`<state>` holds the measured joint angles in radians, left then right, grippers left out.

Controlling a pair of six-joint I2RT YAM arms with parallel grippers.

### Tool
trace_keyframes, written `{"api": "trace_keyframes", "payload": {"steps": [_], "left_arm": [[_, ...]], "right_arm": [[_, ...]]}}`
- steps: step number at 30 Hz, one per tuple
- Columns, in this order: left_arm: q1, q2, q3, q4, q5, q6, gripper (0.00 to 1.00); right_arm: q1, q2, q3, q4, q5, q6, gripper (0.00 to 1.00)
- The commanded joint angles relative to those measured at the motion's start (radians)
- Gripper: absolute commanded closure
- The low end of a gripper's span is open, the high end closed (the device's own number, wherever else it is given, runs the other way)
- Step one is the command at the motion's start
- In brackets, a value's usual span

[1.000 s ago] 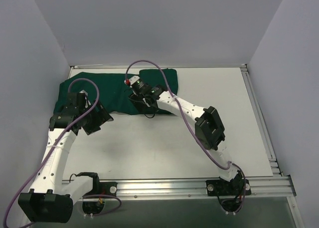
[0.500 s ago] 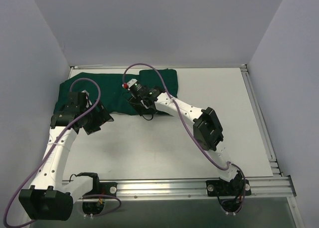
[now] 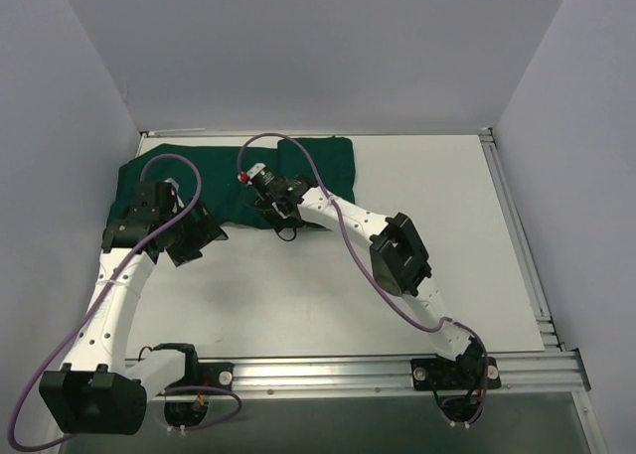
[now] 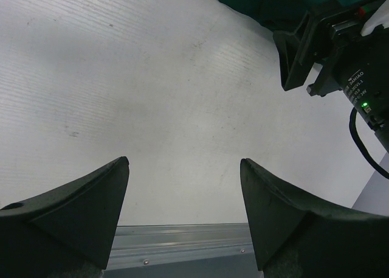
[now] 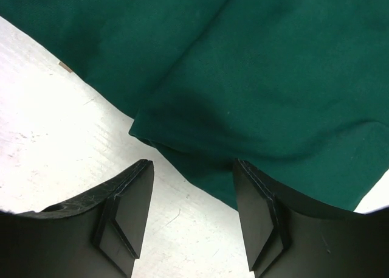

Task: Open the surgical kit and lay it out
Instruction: Open the surgical kit at the center of the board.

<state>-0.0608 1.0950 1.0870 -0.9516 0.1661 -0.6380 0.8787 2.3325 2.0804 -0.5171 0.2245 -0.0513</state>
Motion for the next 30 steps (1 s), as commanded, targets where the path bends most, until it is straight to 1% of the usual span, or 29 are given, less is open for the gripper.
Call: {"api": "trace_keyframes", "payload": {"steps": [1, 4, 10, 13, 14, 16, 17, 18, 21, 22, 23, 25, 28, 30], "left_arm": [[0.012, -0.006, -0.007, 0.047, 0.019, 0.018, 0.18], [0.016, -0.003, -0.012, 0.050, 0.024, 0.018, 0.18], [0.021, 0.005, -0.010, 0.056, 0.032, 0.023, 0.18], [0.022, 0.005, -0.015, 0.057, 0.036, 0.023, 0.18], [0.022, 0.005, -0.018, 0.059, 0.038, 0.023, 0.18], [0.022, 0.003, -0.022, 0.062, 0.042, 0.021, 0.18], [0.024, 0.003, -0.024, 0.065, 0.044, 0.021, 0.18], [0.023, 0.005, -0.024, 0.063, 0.047, 0.021, 0.18], [0.024, 0.003, -0.024, 0.065, 0.047, 0.021, 0.18], [0.026, 0.003, -0.024, 0.066, 0.049, 0.021, 0.18], [0.026, 0.003, -0.027, 0.071, 0.049, 0.020, 0.18], [0.026, 0.005, -0.033, 0.076, 0.053, 0.017, 0.18], [0.024, 0.008, -0.039, 0.085, 0.064, 0.009, 0.18], [0.024, 0.006, -0.041, 0.088, 0.067, 0.008, 0.18]], "right_arm": [[0.008, 0.014, 0.052, -0.041, 0.041, -0.012, 0.45], [0.008, 0.022, 0.053, -0.038, 0.055, -0.010, 0.48], [0.008, 0.034, 0.067, -0.038, 0.076, -0.007, 0.58], [0.006, 0.034, 0.075, -0.029, 0.114, -0.002, 0.72], [0.005, 0.033, 0.079, -0.027, 0.119, -0.004, 0.79], [-0.003, 0.036, 0.098, -0.031, 0.134, 0.007, 0.88], [-0.006, 0.034, 0.099, -0.031, 0.141, 0.011, 0.98], [-0.009, 0.025, 0.101, -0.029, 0.142, 0.014, 1.00], [-0.018, 0.013, 0.099, -0.026, 0.127, 0.016, 1.00], [-0.018, 0.010, 0.099, -0.030, 0.116, 0.013, 0.84], [-0.018, 0.002, 0.090, -0.031, 0.092, 0.001, 0.74], [-0.017, -0.007, 0.072, -0.018, 0.062, -0.012, 0.61], [-0.017, 0.002, 0.072, -0.027, 0.052, -0.021, 0.54], [-0.017, 0.016, 0.081, -0.032, 0.049, -0.018, 0.52]]}}
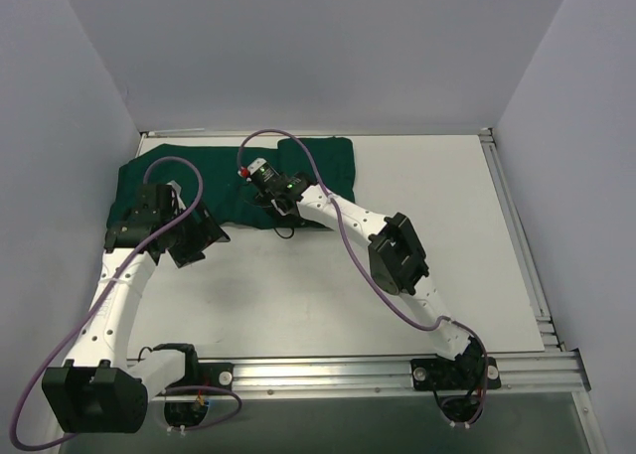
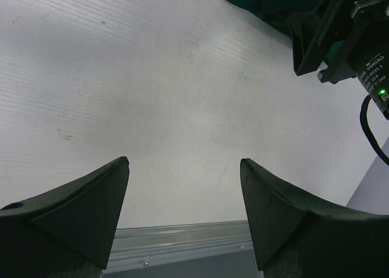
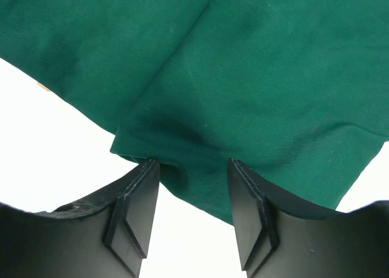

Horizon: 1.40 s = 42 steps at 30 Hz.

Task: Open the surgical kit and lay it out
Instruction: Open the surgical kit at the center of the board.

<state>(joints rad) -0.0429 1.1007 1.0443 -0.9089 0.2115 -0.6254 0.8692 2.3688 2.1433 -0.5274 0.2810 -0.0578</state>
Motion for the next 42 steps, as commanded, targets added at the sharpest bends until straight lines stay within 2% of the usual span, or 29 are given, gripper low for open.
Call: {"api": "trace_keyframes", "payload": {"steps": [1, 6, 8, 9, 10, 11, 12, 16, 19, 23, 28, 32, 37, 40, 42], "left_arm": [[0.006, 0.002, 0.003, 0.047, 0.020, -0.004, 0.18], [0.006, 0.007, 0.006, 0.045, 0.020, -0.002, 0.18], [0.009, 0.010, 0.006, 0.047, 0.020, 0.001, 0.18], [0.009, 0.011, 0.006, 0.047, 0.020, 0.001, 0.18], [0.008, 0.013, 0.006, 0.047, 0.022, 0.003, 0.18], [0.008, 0.014, 0.006, 0.047, 0.022, 0.003, 0.18], [0.009, 0.016, 0.006, 0.048, 0.020, 0.003, 0.18], [0.011, 0.019, 0.003, 0.056, 0.014, -0.007, 0.17], [0.012, 0.033, 0.002, 0.065, 0.012, -0.014, 0.17], [0.018, 0.059, 0.008, 0.084, 0.017, -0.019, 0.17], [0.023, 0.079, 0.002, 0.111, 0.023, -0.019, 0.17], [0.029, 0.111, -0.003, 0.120, 0.019, -0.019, 0.17], [0.038, 0.137, 0.003, 0.131, 0.015, -0.014, 0.17], [0.037, 0.145, 0.008, 0.139, 0.022, -0.013, 0.17], [0.037, 0.151, 0.007, 0.142, 0.020, -0.014, 0.17]], "right_arm": [[-0.006, -0.016, 0.020, -0.020, -0.009, -0.010, 0.51], [-0.012, 0.017, 0.043, -0.020, -0.017, 0.007, 0.54], [-0.016, 0.027, 0.052, -0.022, -0.029, 0.009, 0.62], [-0.018, 0.029, 0.053, -0.023, -0.034, 0.012, 0.67], [-0.022, 0.030, 0.059, -0.023, -0.045, 0.019, 0.86], [-0.024, 0.027, 0.061, -0.023, -0.046, 0.026, 0.95], [-0.027, 0.023, 0.061, -0.022, -0.045, 0.033, 1.00], [-0.074, -0.058, 0.014, 0.016, -0.040, 0.126, 1.00], [-0.133, -0.187, -0.064, 0.084, -0.043, 0.209, 1.00], [-0.266, -0.354, -0.209, 0.129, -0.069, 0.318, 1.00], [-0.418, -0.468, -0.356, 0.177, -0.210, 0.381, 1.00], [-0.510, -0.537, -0.450, 0.205, -0.264, 0.407, 1.00], [-0.648, -0.644, -0.623, 0.257, -0.270, 0.516, 1.00], [-0.713, -0.689, -0.693, 0.253, -0.284, 0.526, 1.00], [-0.777, -0.712, -0.770, 0.230, -0.212, 0.523, 1.00]]}}
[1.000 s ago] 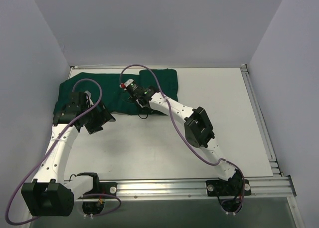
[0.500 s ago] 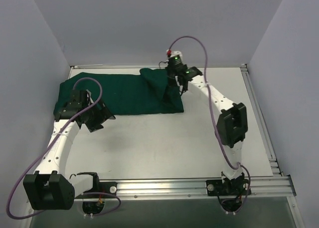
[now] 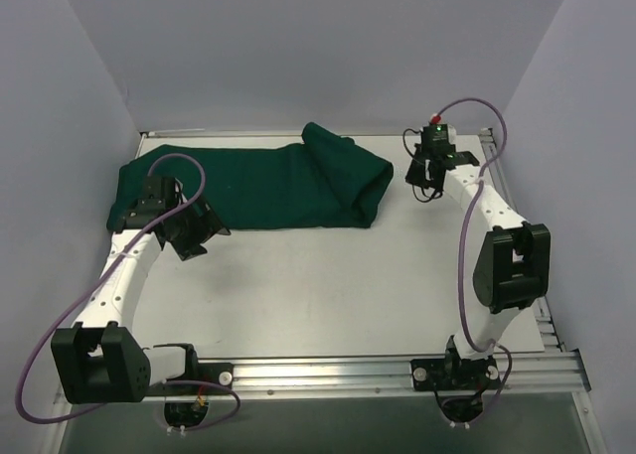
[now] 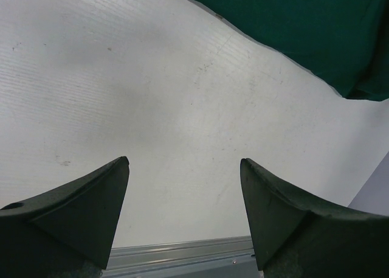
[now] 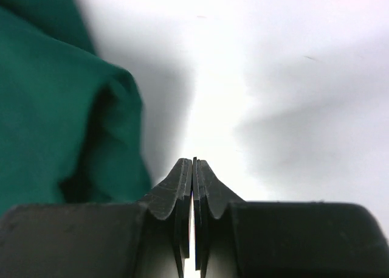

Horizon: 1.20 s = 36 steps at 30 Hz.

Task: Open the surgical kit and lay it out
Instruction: Open the surgical kit at the center of the board.

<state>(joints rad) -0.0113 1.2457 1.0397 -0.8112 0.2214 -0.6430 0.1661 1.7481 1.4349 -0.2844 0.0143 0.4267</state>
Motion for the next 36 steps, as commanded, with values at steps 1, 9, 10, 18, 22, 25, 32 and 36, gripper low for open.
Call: {"api": "trace_keyframes", "payload": {"steps": [1, 9, 10, 18, 22, 25, 32, 36], "left_arm": [[0.005, 0.008, 0.010, 0.047, 0.009, 0.003, 0.17], [0.007, 0.064, 0.005, 0.066, 0.013, 0.020, 0.18], [0.007, 0.076, 0.019, 0.063, 0.012, 0.023, 0.18], [0.007, 0.071, 0.051, 0.044, 0.012, 0.025, 0.18], [0.007, 0.038, 0.039, 0.037, 0.021, 0.019, 0.18], [0.005, 0.018, 0.022, 0.030, 0.024, 0.017, 0.18], [0.005, -0.005, 0.013, 0.021, 0.039, 0.009, 0.18], [0.007, -0.015, 0.019, 0.017, 0.056, 0.009, 0.17]], "right_arm": [[-0.097, -0.119, -0.097, -0.009, 0.056, 0.043, 1.00], [-0.255, -0.110, -0.225, 0.040, -0.070, -0.034, 1.00], [-0.246, -0.102, -0.215, 0.054, -0.132, -0.042, 0.99], [-0.010, -0.101, -0.206, 0.202, -0.442, 0.023, 0.43], [0.059, -0.108, -0.245, 0.221, -0.427, 0.003, 0.41], [0.096, -0.078, -0.245, 0.238, -0.436, 0.003, 0.43], [0.167, 0.030, -0.157, 0.211, -0.352, -0.019, 0.44], [0.173, 0.074, -0.128, 0.206, -0.324, -0.009, 0.45]]}}
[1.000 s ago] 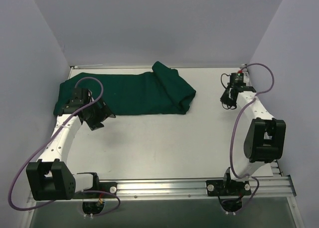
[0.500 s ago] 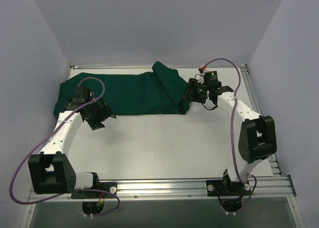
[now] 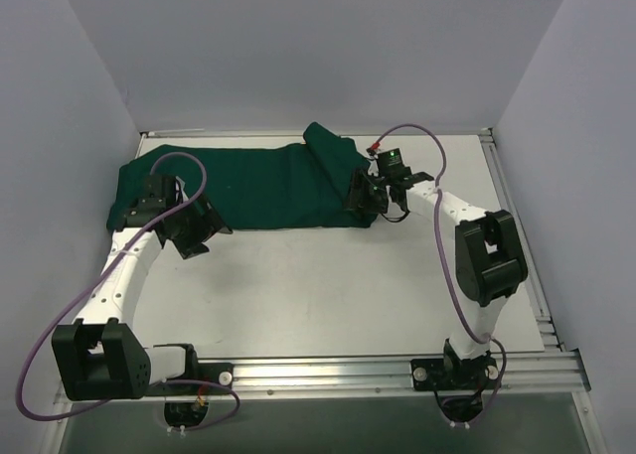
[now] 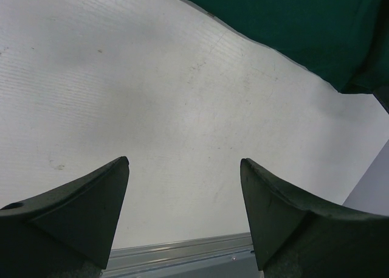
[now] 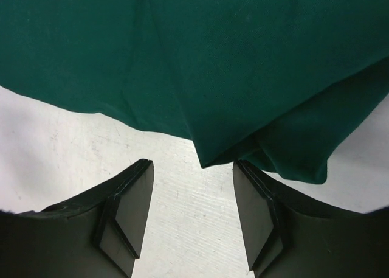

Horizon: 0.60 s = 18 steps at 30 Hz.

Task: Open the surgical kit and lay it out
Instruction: Open the surgical kit at the center of the board.

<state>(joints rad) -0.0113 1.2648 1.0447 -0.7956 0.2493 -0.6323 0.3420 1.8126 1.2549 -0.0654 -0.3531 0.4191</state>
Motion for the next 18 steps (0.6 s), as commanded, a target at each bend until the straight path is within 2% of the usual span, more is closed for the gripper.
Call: {"api": "trace_keyframes", "payload": {"steps": [1, 4, 8, 10, 11, 12, 14, 18], "left_arm": [[0.005, -0.044, 0.014, 0.001, 0.030, -0.003, 0.16], [0.007, -0.059, 0.006, 0.004, 0.036, -0.004, 0.13], [0.007, -0.082, -0.005, -0.005, 0.041, -0.004, 0.13], [0.007, -0.100, -0.011, -0.010, 0.038, -0.007, 0.13], [0.007, -0.105, -0.014, -0.013, 0.038, -0.009, 0.13], [0.007, -0.111, -0.017, -0.013, 0.036, -0.012, 0.13], [0.005, -0.120, -0.023, -0.016, 0.035, -0.014, 0.13], [0.007, -0.122, -0.026, -0.017, 0.031, -0.018, 0.13]], "right_arm": [[0.000, 0.025, 0.060, -0.011, 0.042, -0.002, 0.46], [0.006, 0.051, 0.077, -0.005, 0.048, -0.006, 0.48], [0.006, 0.102, 0.124, -0.043, 0.055, -0.006, 0.55], [0.006, 0.123, 0.141, -0.053, 0.066, -0.003, 0.63], [0.005, 0.126, 0.164, -0.065, 0.066, 0.001, 0.69], [0.003, 0.131, 0.175, -0.066, 0.060, 0.007, 0.82], [-0.008, 0.123, 0.217, -0.086, 0.055, 0.024, 1.00], [-0.066, 0.033, 0.241, -0.083, 0.114, 0.133, 1.00]]}}
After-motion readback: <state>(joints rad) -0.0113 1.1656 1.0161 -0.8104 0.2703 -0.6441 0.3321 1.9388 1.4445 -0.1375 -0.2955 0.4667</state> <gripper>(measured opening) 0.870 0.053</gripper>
